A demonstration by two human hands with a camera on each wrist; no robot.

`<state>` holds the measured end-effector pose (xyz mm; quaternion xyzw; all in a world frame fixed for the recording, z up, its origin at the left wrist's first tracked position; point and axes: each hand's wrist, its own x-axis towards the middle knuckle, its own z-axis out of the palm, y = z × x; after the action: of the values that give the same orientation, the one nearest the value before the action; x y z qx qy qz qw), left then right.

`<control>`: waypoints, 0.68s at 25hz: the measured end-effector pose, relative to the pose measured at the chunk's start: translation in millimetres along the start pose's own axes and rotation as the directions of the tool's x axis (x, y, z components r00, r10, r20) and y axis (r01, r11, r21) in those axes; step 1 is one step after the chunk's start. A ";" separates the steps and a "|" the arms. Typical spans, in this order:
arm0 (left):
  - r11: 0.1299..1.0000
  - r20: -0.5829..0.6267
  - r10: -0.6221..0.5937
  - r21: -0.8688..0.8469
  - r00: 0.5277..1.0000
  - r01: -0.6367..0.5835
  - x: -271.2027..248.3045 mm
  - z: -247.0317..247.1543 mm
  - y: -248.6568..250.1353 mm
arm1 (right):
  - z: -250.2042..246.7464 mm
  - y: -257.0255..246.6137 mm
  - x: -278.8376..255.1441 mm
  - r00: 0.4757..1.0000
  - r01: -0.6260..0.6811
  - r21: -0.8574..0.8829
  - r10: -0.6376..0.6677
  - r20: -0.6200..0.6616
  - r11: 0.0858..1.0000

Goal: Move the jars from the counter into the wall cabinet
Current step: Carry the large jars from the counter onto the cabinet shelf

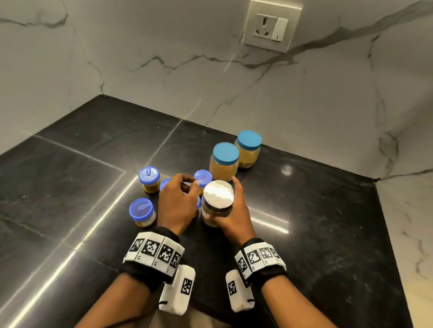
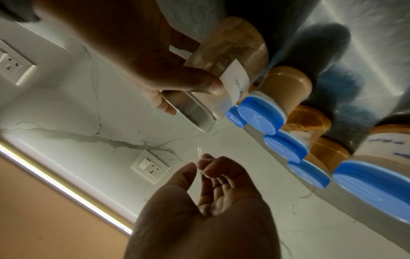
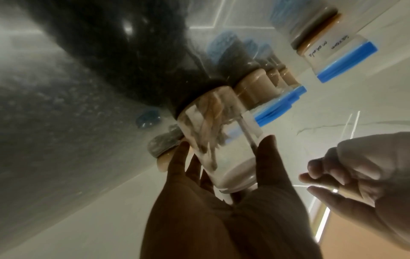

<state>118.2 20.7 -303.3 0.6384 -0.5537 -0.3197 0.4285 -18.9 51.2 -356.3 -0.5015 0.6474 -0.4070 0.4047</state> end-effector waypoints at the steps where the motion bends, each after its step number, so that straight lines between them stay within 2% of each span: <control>1: 1.000 0.001 -0.010 -0.012 1.000 0.010 4.2 5.9 4.5 | -4.2 2.0 1.8 1.000 0.004 0.005 -0.004 -0.012 1.000; 5: 0.997 0.094 -0.059 -0.043 0.994 0.064 23.4 37.8 18.7 | -46.2 16.3 0.1 0.994 -0.047 -0.011 0.046 -0.102 0.999; 9: 0.984 0.237 -0.177 0.069 0.955 0.165 42.4 84.4 20.9 | -101.4 36.4 -9.3 0.973 -0.092 -0.014 0.087 -0.214 0.996; 13: 0.974 0.167 -0.221 0.090 0.961 0.209 61.6 118.4 26.2 | -133.3 52.3 -18.0 0.960 -0.089 -0.029 0.078 -0.270 0.996; 17: 0.943 0.093 -0.255 0.245 0.962 0.226 72.4 134.6 24.9 | -156.0 64.7 -25.2 0.945 -0.090 -0.005 0.084 -0.316 0.996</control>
<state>1.9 -76.8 -333.7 0.7261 -0.5303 -0.3415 0.2736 -180.7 105.4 -360.5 -0.4050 0.7290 -0.4573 0.3088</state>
